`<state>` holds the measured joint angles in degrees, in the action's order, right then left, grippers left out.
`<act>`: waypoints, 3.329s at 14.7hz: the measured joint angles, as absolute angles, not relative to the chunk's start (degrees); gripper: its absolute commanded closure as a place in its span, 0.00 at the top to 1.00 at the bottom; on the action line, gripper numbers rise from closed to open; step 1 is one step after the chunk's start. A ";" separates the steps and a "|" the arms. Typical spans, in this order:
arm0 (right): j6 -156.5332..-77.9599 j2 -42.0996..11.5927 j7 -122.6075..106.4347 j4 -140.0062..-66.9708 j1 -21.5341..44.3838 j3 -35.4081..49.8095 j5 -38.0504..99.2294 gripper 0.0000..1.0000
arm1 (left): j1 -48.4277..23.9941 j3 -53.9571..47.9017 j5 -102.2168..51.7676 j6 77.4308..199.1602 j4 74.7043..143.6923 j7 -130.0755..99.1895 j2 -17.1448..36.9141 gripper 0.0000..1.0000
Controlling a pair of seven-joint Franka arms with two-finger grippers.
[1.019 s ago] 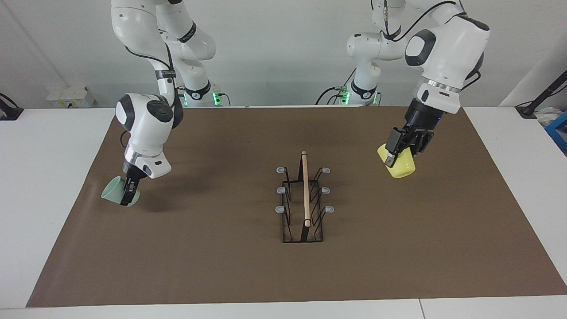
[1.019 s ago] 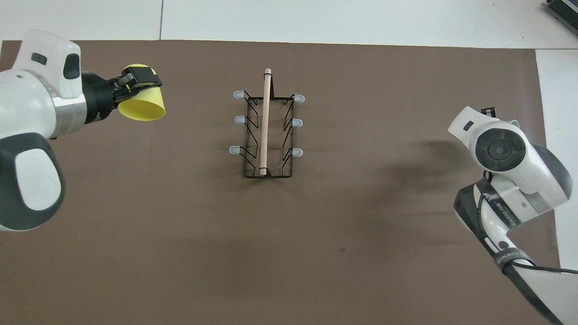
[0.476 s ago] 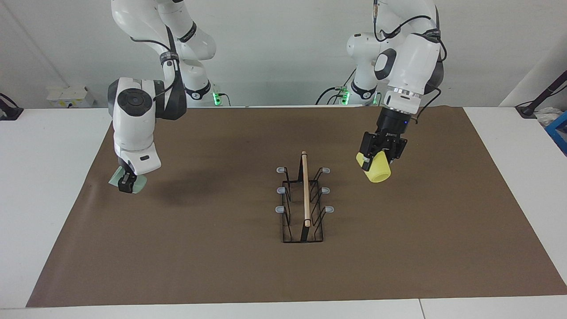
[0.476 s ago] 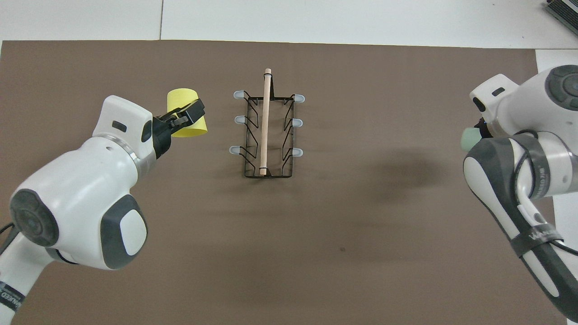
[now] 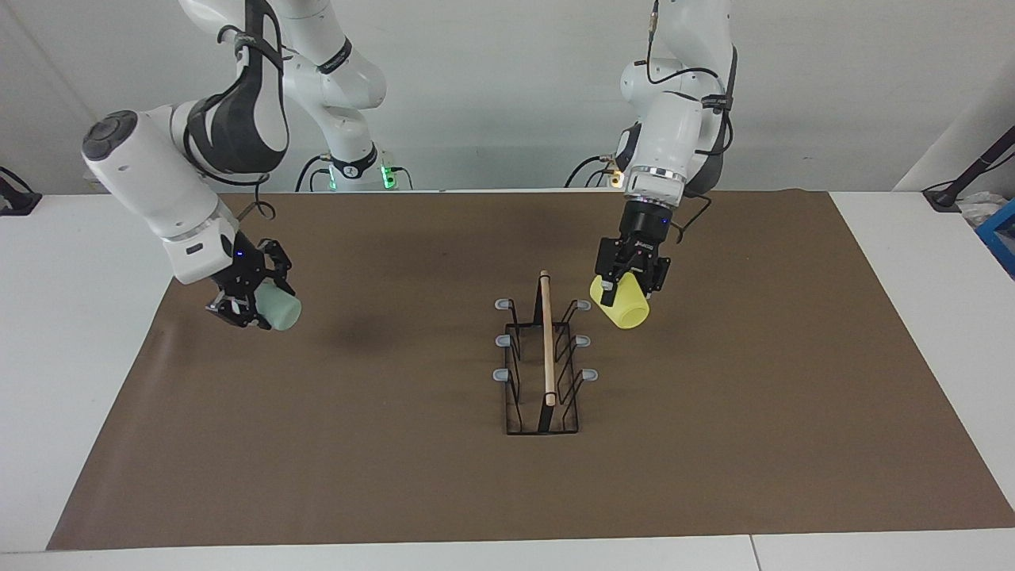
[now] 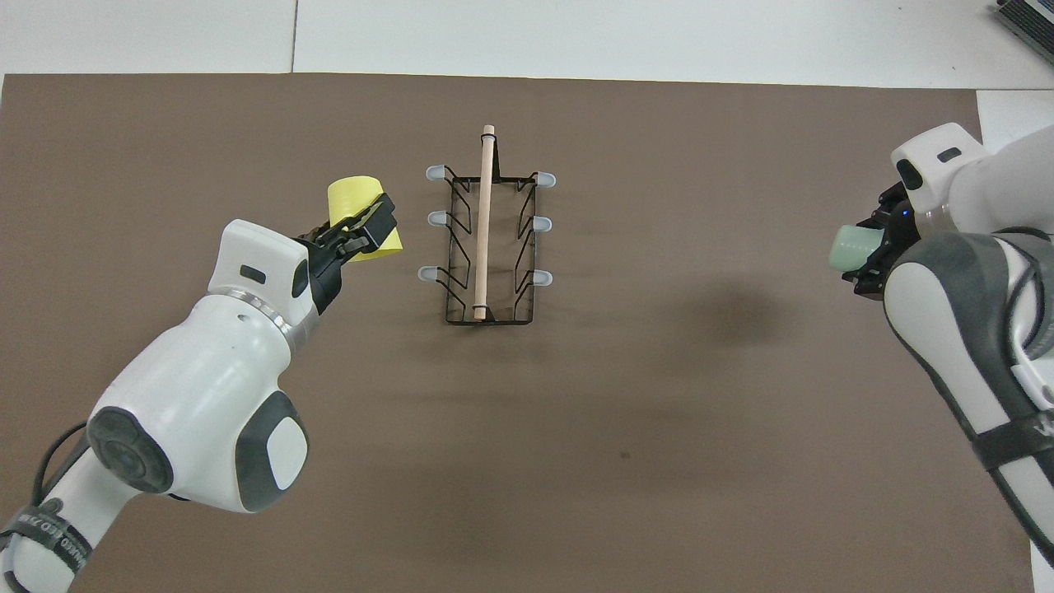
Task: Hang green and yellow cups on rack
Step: 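Hang the yellow cup on a peg while the right gripper brings the green cup, then open the left gripper and withdraw while the right gripper hangs the green cup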
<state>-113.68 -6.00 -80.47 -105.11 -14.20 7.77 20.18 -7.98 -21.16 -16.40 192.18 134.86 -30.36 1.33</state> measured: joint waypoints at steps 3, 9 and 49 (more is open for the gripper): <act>-110.27 -4.67 -89.95 -106.26 -19.90 7.70 38.25 0.24 | -7.98 -22.49 -16.40 196.16 134.57 -30.44 4.50 0.00; -105.69 0.55 -105.72 -115.21 -25.23 7.64 63.11 0.24 | -7.98 -23.74 -16.40 196.15 133.75 -30.43 6.38 0.00; -115.07 -14.48 -155.54 -131.49 16.94 8.11 146.11 0.24 | -5.83 -21.18 -15.05 143.01 119.01 -26.98 1.18 1.00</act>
